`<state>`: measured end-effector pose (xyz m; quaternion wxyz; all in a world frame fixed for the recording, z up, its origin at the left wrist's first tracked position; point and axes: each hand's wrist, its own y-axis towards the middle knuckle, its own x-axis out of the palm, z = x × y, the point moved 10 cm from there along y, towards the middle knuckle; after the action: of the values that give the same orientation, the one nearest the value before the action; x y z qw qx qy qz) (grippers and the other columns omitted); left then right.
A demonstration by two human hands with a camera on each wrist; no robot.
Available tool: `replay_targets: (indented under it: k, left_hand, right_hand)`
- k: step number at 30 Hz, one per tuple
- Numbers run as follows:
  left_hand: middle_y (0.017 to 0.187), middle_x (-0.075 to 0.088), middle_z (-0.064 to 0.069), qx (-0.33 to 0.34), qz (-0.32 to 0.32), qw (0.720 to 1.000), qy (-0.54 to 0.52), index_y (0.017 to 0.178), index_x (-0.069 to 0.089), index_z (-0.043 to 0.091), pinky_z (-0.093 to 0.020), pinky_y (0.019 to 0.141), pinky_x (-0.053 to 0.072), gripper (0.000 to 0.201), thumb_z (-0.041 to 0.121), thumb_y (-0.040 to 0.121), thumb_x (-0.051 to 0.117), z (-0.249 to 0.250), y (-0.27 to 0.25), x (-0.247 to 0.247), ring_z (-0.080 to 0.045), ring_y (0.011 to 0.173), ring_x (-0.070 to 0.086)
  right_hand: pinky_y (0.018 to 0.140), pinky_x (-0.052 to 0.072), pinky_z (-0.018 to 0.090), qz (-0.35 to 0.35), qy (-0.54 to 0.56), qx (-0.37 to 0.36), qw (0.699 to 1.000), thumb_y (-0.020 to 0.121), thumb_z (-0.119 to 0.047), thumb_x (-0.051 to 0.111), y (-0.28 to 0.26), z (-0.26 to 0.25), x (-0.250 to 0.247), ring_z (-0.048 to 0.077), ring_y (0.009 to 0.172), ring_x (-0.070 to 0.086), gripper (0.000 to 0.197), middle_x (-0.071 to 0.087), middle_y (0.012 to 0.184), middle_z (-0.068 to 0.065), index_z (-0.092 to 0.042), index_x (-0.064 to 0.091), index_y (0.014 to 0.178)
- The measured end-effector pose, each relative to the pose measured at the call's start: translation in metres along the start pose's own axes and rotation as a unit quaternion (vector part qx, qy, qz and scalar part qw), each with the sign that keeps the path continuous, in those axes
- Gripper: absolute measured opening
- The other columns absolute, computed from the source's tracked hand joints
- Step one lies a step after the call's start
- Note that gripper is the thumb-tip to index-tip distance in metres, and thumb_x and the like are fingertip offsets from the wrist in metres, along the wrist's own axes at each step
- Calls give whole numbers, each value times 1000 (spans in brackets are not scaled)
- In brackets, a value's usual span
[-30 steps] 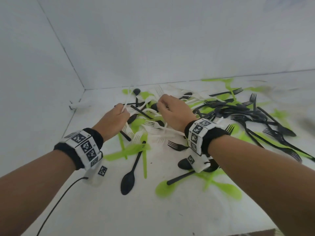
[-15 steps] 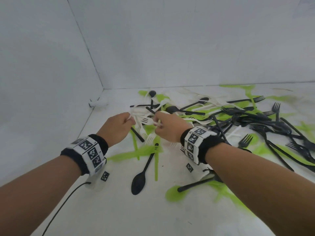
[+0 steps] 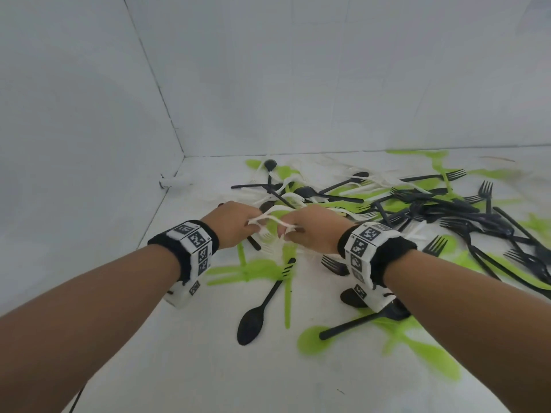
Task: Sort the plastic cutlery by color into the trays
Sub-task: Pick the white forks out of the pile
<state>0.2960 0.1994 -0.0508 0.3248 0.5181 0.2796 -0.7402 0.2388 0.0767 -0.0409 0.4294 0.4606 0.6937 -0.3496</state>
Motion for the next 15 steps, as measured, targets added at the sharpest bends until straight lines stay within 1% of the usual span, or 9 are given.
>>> replay_targets:
  k: [2, 4, 6, 8, 10, 11, 12, 14, 15]
  left_hand:
    - [91, 67, 3, -18, 1, 1000, -24, 110, 72, 29, -32, 81, 49, 17, 25, 95, 63, -4, 3, 0, -14, 79, 58]
    - [91, 61, 4, -24, -11, 999, -30, 114, 70, 27, -29, 78, 44, 23, 20, 93, 63, -6, 5, 5, -14, 80, 55]
    - [90, 54, 5, -32, -31, 999, -20, 115, 68, 24, -28, 75, 39, 25, 17, 91, 61, -7, 8, 11, -15, 82, 53]
    - [90, 48, 6, -35, -42, 998, -15, 114, 67, 22, -29, 75, 38, 22, 18, 93, 60, -7, 12, 13, -15, 84, 52]
    - [97, 46, 5, -36, -44, 998, -11, 108, 66, 24, -32, 81, 42, 14, 26, 95, 63, -8, 16, 11, -16, 91, 54]
    - [102, 46, 4, -34, -40, 999, -14, 104, 66, 26, -33, 85, 44, 11, 30, 95, 65, -8, 17, 9, -17, 94, 55]
    - [105, 45, 3, -27, -33, 999, -21, 100, 65, 27, -34, 87, 45, 9, 34, 94, 67, -9, 19, 7, -17, 97, 55]
    - [103, 46, 4, 4, -10, 999, -39, 95, 62, 26, -33, 87, 41, 9, 34, 96, 65, -3, 21, -1, -17, 99, 52]
    - [100, 48, 5, 28, 9, 999, -45, 93, 60, 26, -34, 87, 40, 10, 34, 97, 63, 3, 21, -5, -17, 100, 50]
  right_hand:
    - [73, 45, 30, 59, 109, -7, 992, 98, -31, 61, -5, 7, -16, 1, 71, 55, 9, 61, 81, -13, -34, 69, 101]
    - [66, 42, 28, 140, 217, 4, 966, 98, -30, 64, -10, 15, -39, 2, 60, 48, 6, 55, 71, -10, -27, 68, 97]
    - [68, 44, 32, 229, 293, 32, 928, 99, -32, 62, -14, 27, -61, 9, 64, 48, 15, 53, 72, -5, -18, 63, 93]
    - [74, 45, 37, 300, 345, 81, 886, 102, -34, 56, -15, 44, -73, 14, 71, 49, 24, 52, 79, -2, -11, 56, 93]
    - [79, 48, 40, 336, 388, 125, 849, 104, -33, 48, -18, 55, -78, 20, 77, 58, 28, 62, 84, 0, -6, 51, 100]
    - [80, 50, 42, 341, 406, 145, 835, 104, -33, 45, -20, 60, -77, 22, 81, 65, 27, 70, 86, 1, -6, 50, 103]
    - [80, 51, 41, 343, 416, 158, 827, 105, -32, 42, -21, 65, -75, 22, 83, 70, 25, 74, 85, 2, -8, 48, 104]
    - [74, 50, 37, 343, 395, 180, 833, 105, -32, 41, -25, 71, -73, 18, 73, 69, 24, 73, 79, 5, -9, 47, 106]
    - [73, 50, 38, 339, 375, 191, 841, 104, -34, 43, -27, 74, -72, 21, 72, 67, 26, 70, 78, 5, -9, 47, 106]
